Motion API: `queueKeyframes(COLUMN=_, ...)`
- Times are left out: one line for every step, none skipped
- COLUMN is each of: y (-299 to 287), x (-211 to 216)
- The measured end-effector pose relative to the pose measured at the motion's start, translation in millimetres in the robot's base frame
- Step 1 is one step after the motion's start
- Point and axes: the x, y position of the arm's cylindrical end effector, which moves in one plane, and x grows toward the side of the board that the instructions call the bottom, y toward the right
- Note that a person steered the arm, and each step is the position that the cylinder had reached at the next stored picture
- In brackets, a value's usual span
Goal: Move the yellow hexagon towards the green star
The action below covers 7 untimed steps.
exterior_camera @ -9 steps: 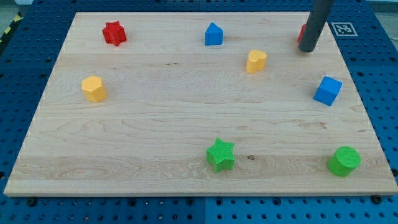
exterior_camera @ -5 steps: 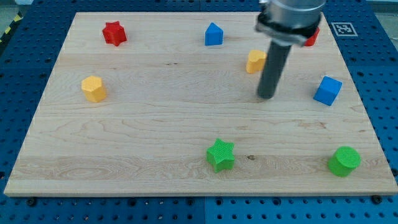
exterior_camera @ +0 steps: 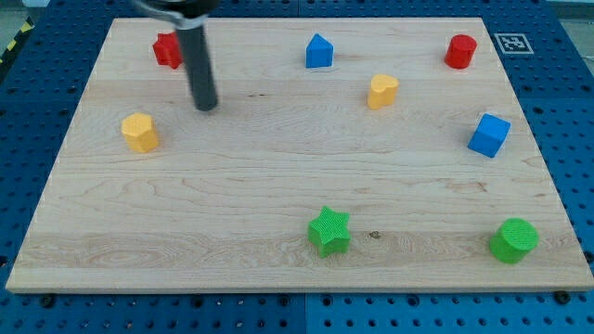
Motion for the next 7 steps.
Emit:
queueKeyframes(y=-37.6, x=9.7)
queueKeyframes(y=-41.0, x=28.9)
queueKeyframes(y=-41.0, x=44.7)
queueKeyframes(y=-39.7, x=51.9)
queueKeyframes(y=-51.3, x=33.5)
queueKeyframes(y=-92.6, x=30.8)
queueKeyframes(y=-84.3, x=69.4)
